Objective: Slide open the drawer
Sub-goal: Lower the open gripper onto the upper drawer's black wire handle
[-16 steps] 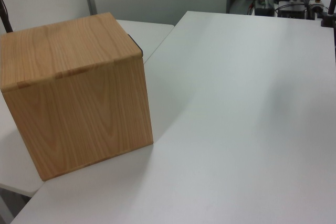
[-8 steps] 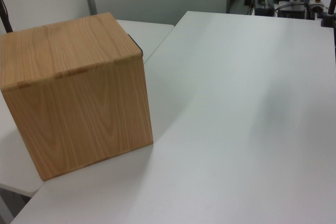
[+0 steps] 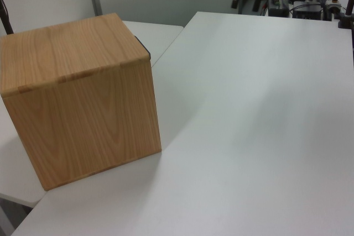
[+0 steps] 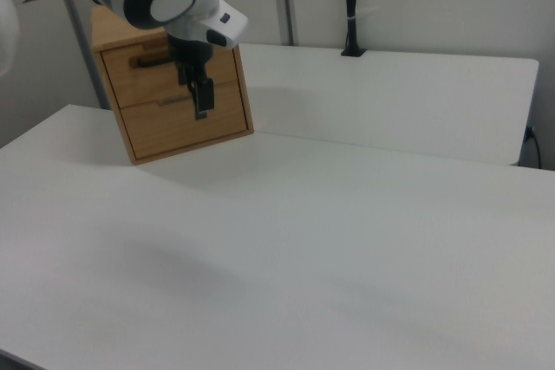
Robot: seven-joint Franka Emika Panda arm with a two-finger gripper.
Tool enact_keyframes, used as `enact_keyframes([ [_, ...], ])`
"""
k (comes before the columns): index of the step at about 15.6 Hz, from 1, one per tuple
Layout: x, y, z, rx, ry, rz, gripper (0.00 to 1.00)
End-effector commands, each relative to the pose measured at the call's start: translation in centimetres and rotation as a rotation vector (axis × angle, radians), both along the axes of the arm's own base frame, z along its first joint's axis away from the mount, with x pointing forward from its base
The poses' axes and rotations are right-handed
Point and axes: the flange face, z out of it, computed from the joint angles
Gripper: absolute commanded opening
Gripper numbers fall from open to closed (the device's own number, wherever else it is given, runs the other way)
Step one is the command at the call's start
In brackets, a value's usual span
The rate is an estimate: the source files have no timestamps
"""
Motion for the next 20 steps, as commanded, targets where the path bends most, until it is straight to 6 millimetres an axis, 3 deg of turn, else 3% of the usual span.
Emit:
enact_keyframes([
  [1,2.4,3.6,0.1,0.089,-0.088,-0.101,1.00],
  [5,4.9,9.7,-1.1,0.105,-0.157,-0.195,1.00],
  [10,8.3,13.6,-3.3,0.105,-0.291,-0.280,1.00],
  [13,9.8,17.4,-4.1,0.103,-0.355,-0.253,0.99],
  [16,10.6,19.4,-4.3,0.103,-0.368,-0.230,0.97],
  [20,11.1,21.3,-4.7,0.103,-0.424,-0.231,0.85],
])
